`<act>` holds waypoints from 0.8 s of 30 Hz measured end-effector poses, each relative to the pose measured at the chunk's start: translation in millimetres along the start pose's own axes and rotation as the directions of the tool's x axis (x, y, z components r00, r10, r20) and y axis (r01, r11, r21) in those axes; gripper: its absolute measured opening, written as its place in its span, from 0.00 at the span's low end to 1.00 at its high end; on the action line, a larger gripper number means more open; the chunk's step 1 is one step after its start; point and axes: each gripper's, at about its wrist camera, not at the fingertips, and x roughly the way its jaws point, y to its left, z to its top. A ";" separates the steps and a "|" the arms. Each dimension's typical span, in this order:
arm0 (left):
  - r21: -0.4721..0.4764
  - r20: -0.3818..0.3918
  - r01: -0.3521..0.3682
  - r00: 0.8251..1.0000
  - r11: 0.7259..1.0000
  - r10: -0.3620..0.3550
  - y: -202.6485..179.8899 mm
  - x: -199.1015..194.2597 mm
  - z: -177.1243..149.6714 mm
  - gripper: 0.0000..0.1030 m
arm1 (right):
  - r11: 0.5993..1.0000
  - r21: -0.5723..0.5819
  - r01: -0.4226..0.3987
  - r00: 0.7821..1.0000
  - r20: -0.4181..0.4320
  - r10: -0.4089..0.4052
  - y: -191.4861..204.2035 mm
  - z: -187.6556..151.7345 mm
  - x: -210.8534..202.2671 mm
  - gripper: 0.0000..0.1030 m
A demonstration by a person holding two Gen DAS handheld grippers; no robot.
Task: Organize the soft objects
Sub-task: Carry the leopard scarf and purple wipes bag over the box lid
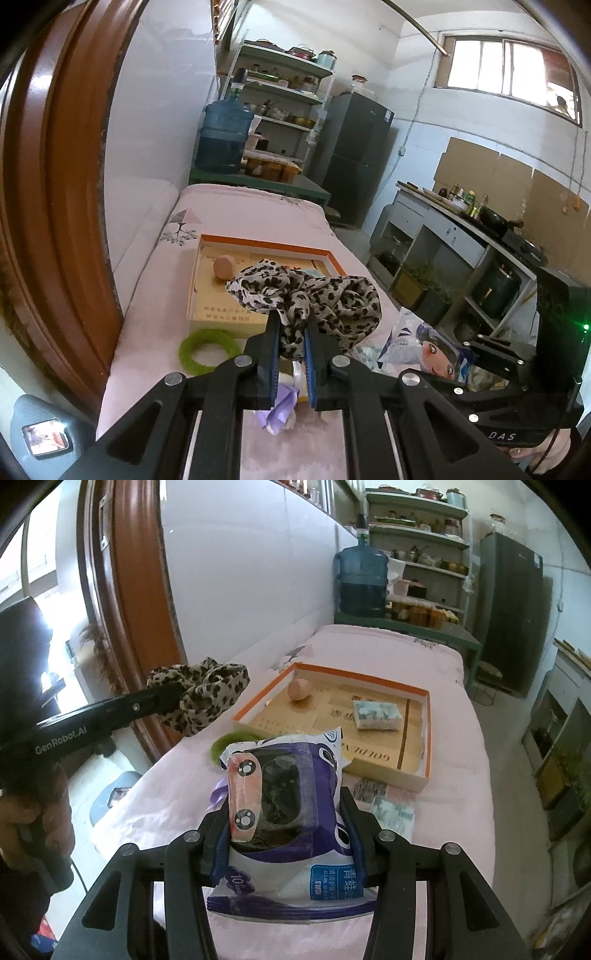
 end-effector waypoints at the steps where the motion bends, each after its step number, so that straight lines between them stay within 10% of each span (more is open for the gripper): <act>1: -0.001 -0.003 -0.001 1.000 1.000 0.001 0.7 3.2 1.5 0.11 | 1.000 0.000 0.000 1.000 0.001 0.000 -1.3 2.0 1.9 0.50; 24: -0.003 -0.044 -0.056 0.997 0.998 0.056 7.6 62.1 31.5 0.11 | 0.997 0.078 -0.013 1.000 0.013 0.012 -47.2 46.1 53.2 0.50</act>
